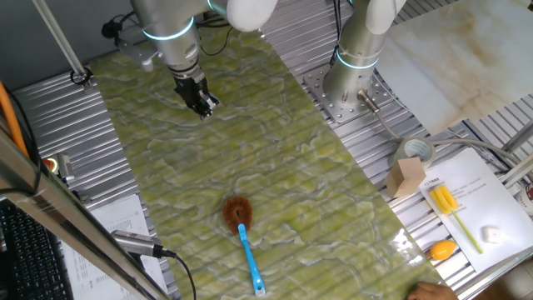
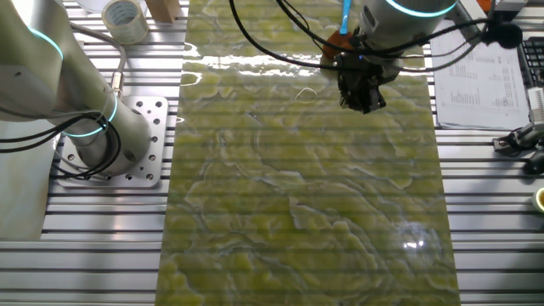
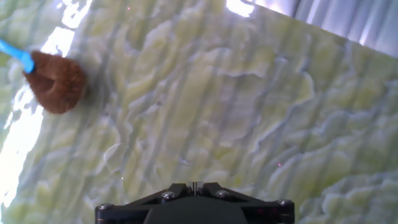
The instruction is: Scrub the table with a brush
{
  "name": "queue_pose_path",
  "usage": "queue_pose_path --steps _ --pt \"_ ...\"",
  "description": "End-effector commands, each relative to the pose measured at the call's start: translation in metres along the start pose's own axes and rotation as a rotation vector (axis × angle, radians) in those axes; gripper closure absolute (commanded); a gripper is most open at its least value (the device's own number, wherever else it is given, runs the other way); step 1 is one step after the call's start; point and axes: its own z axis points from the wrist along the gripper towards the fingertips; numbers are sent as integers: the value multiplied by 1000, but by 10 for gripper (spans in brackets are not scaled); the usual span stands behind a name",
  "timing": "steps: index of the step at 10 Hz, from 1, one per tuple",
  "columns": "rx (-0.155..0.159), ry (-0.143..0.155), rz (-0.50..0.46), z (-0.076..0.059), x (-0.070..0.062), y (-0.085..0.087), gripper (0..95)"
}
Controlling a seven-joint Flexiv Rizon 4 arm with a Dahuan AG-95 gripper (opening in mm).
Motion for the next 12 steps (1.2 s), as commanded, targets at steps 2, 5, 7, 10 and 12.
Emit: queue_pose_path --steps 2,5,7,10,12 --pt "4 -8 -71 13 -16 23 950" --pt "7 -12 -114 19 -32 45 950" --pt "7 -14 -174 19 -40 52 950" --pt "10 -12 -227 28 -43 49 950" --pt "9 -12 -225 29 -44 49 950"
